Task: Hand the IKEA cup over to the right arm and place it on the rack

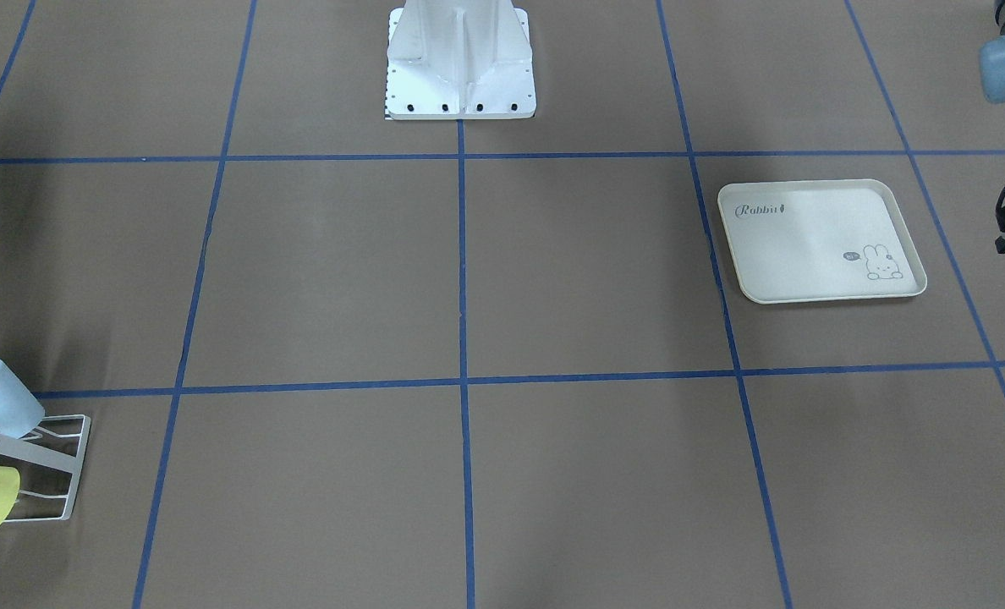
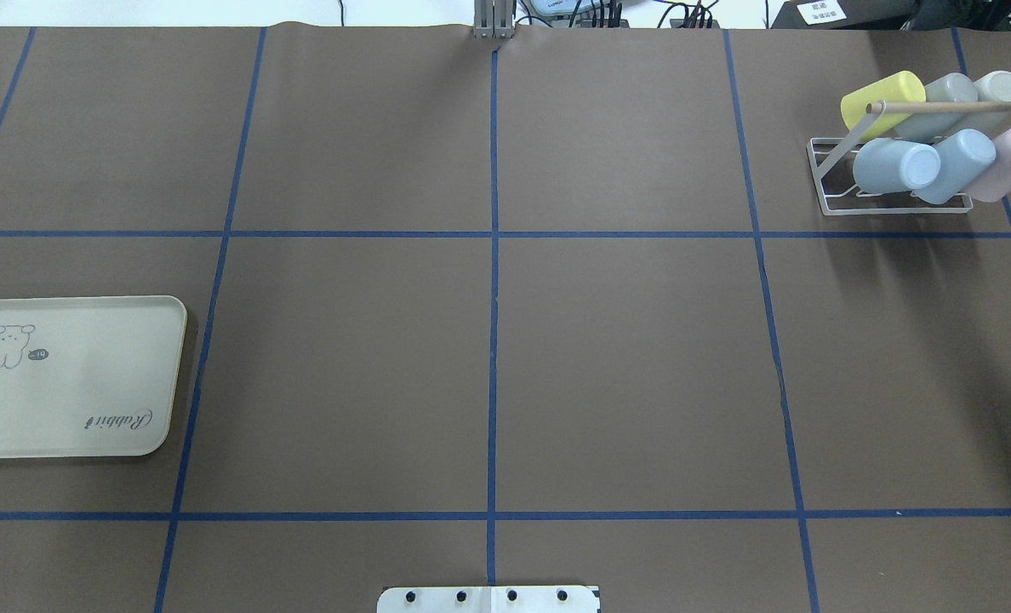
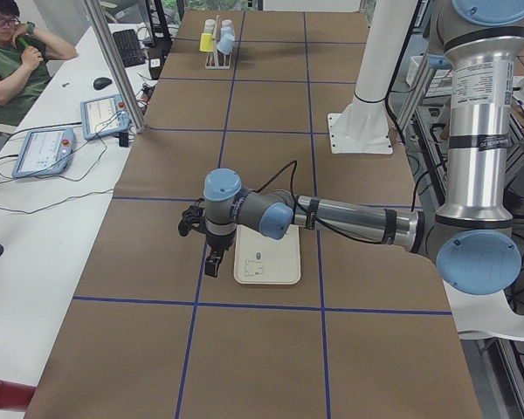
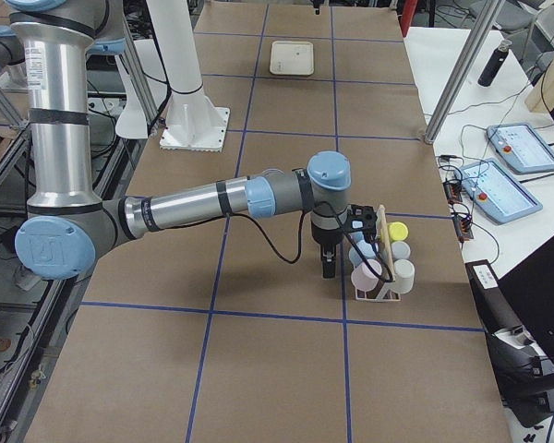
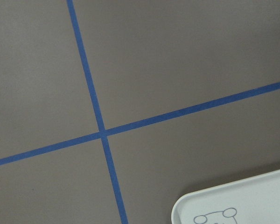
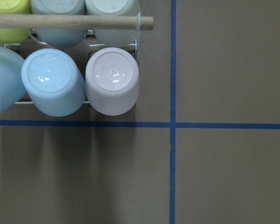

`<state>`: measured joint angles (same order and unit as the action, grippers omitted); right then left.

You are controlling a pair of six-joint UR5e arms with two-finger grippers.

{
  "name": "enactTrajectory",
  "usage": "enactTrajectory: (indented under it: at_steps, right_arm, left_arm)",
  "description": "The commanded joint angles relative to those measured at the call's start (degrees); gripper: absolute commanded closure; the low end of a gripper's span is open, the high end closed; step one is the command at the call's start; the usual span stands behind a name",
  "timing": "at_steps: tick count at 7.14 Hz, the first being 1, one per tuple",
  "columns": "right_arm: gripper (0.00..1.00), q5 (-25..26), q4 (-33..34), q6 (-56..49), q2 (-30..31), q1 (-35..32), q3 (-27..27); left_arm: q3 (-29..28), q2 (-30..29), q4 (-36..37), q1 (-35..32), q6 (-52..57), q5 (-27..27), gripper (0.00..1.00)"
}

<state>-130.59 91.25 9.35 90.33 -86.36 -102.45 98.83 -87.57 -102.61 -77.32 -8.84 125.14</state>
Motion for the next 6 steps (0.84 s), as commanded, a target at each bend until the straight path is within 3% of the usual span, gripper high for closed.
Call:
enactTrajectory:
  at_steps: [1, 4, 6]
  right_arm:
    - [0.0, -7.2, -0.1, -8.9, 1.6, -4.4, 5.4]
    - [0.0, -9.2, -0.1, -9.2, 4.9, -5.1, 5.3]
    - [0.0, -9.2, 0.0, -8.6, 5.1, -5.1, 5.5]
  left_arm:
    - [-0.3, 0.2, 3.1, -2.5, 0.8, 1.3, 0.0]
    - [-0.7, 0.5, 11.4, -8.4, 15.9, 2.9, 0.0]
    - [-3.9, 1.7, 10.4, -11.1, 17.2, 5.2, 0.0]
